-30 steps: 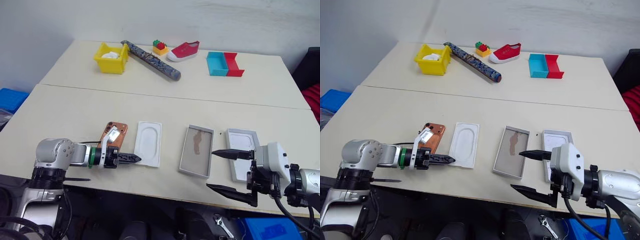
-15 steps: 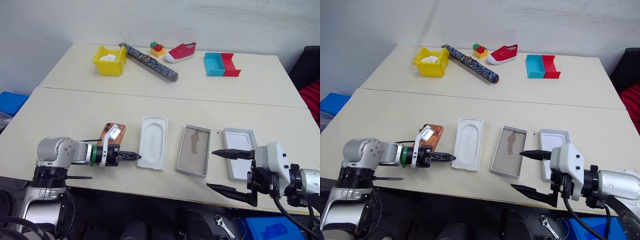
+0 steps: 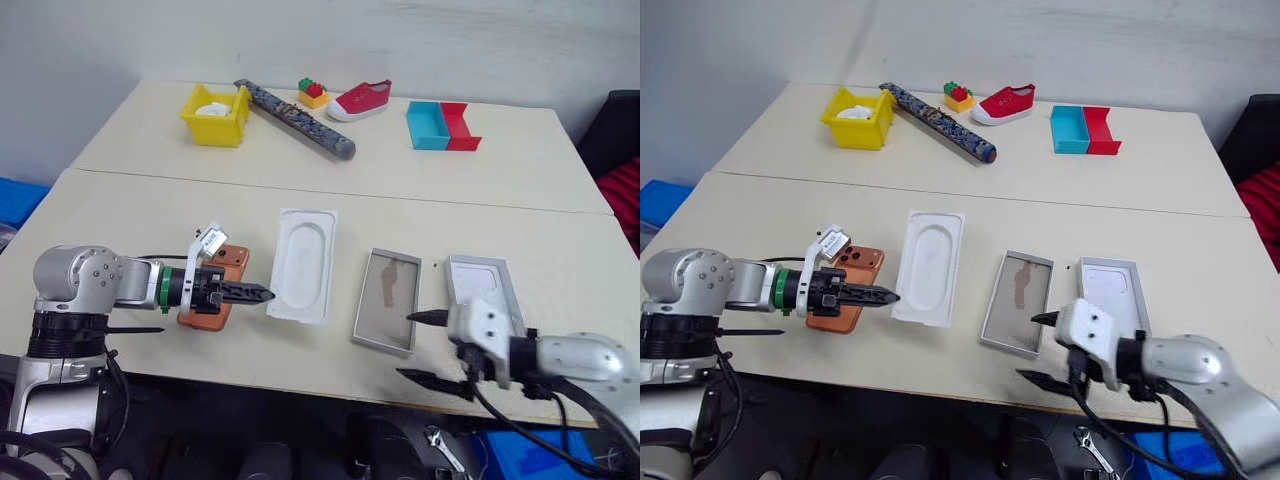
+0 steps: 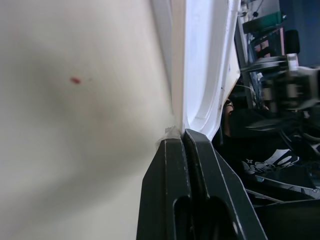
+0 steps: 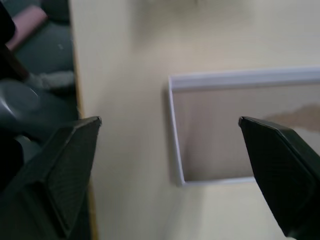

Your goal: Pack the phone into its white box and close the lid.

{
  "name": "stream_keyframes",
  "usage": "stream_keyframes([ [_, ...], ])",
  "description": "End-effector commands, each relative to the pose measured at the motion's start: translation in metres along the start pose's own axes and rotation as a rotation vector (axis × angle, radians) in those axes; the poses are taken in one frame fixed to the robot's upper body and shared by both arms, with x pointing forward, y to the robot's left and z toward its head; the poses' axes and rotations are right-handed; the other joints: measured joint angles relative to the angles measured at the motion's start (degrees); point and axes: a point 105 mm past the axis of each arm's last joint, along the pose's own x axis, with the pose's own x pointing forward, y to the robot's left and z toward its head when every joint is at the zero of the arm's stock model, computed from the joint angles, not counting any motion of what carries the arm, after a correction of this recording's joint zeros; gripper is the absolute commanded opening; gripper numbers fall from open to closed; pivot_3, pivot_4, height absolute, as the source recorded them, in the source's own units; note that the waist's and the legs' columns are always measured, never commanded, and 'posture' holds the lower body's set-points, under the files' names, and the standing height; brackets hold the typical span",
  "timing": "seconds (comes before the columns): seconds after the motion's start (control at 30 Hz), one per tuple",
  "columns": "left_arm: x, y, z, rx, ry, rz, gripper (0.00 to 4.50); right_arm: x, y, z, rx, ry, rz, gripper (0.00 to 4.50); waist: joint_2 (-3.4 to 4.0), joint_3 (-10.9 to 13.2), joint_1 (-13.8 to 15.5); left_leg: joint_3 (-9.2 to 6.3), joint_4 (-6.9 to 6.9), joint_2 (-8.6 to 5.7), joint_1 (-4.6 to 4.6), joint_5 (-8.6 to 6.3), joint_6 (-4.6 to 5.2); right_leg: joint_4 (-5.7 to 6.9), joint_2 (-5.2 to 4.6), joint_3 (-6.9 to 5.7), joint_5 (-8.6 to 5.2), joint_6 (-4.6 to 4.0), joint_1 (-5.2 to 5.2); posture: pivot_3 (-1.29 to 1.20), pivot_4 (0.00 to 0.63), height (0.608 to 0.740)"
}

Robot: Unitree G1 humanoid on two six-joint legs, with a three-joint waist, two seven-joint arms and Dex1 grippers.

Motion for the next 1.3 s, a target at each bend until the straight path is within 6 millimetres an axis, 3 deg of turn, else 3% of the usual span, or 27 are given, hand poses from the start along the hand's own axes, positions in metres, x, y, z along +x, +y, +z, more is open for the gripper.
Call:
stream_keyframes([
  [0.03,-0.003,-0.004,0.003,0.026,-0.005,-0.004,0.00,0.020,-0.003,-0.002,-0.050,0.025,0.022,3.31,-0.02,0.0,-0.3,-0.01,0.03,0.00,-0.11,0.04,-0.05,0.04,0.00,-0.01,0.00,0.00,-0.12,0.00,0.150,0.740],
  [0.2,0.001,-0.004,0.001,0.062,0.021,0.005,0.00,0.033,-0.011,-0.008,-0.128,0.035,0.023,1.59,-0.06,0.1,-0.2,-0.08,0.01,-0.02,-0.39,0.13,-0.13,0.12,0.03,-0.13,-0.02,-0.04,-0.41,0.00,0.150,0.740],
  [0.37,0.011,-0.008,0.000,0.074,0.041,-0.013,0.00,0.032,0.001,-0.006,-0.172,0.015,0.099,0.03,-0.06,0.1,-0.2,-0.10,0.02,-0.03,-0.39,0.13,-0.13,0.11,0.02,-0.13,-0.01,-0.03,-0.38,0.00,0.150,0.740],
  [0.57,0.034,-0.020,-0.004,0.083,0.087,-0.086,0.00,0.011,0.020,-0.002,-0.205,-0.011,0.187,0.03,-0.07,0.1,0.2,-0.14,0.02,-0.03,-0.40,0.13,-0.12,0.11,0.01,-0.16,0.00,-0.01,-0.31,0.00,0.150,0.740],
  [0.7,0.050,-0.028,-0.006,0.101,0.124,-0.123,0.00,0.000,0.027,-0.010,-0.199,0.023,0.189,0.03,-0.12,0.1,0.2,-0.17,0.02,-0.03,-0.38,0.13,-0.13,0.10,0.01,-0.18,0.00,-0.01,-0.27,0.00,0.150,0.740],
  [0.9,0.077,-0.032,-0.006,0.085,0.136,-0.145,0.00,0.002,0.025,-0.027,-0.195,0.034,0.090,0.03,-0.15,0.1,0.1,-0.20,0.05,-0.03,-0.17,0.13,-0.13,0.04,0.01,-0.17,0.00,-0.01,-0.04,0.00,0.150,0.740],
  [1.07,0.089,-0.032,-0.010,0.066,0.156,-0.149,0.00,0.001,0.029,-0.034,-0.228,0.049,0.090,1.25,-0.14,0.1,0.1,-0.21,0.05,-0.02,-0.17,0.15,-0.16,0.07,0.02,-0.17,0.00,-0.01,-0.07,0.00,0.150,0.740],
  [1.3,0.107,-0.038,-0.008,0.012,0.163,-0.185,0.00,-0.034,0.038,0.001,-0.156,-0.030,0.077,3.74,-0.13,0.1,0.4,-0.30,0.08,-0.04,-0.21,0.15,-0.16,0.05,0.01,-0.21,0.01,0.01,-0.01,0.00,0.150,0.740],
])
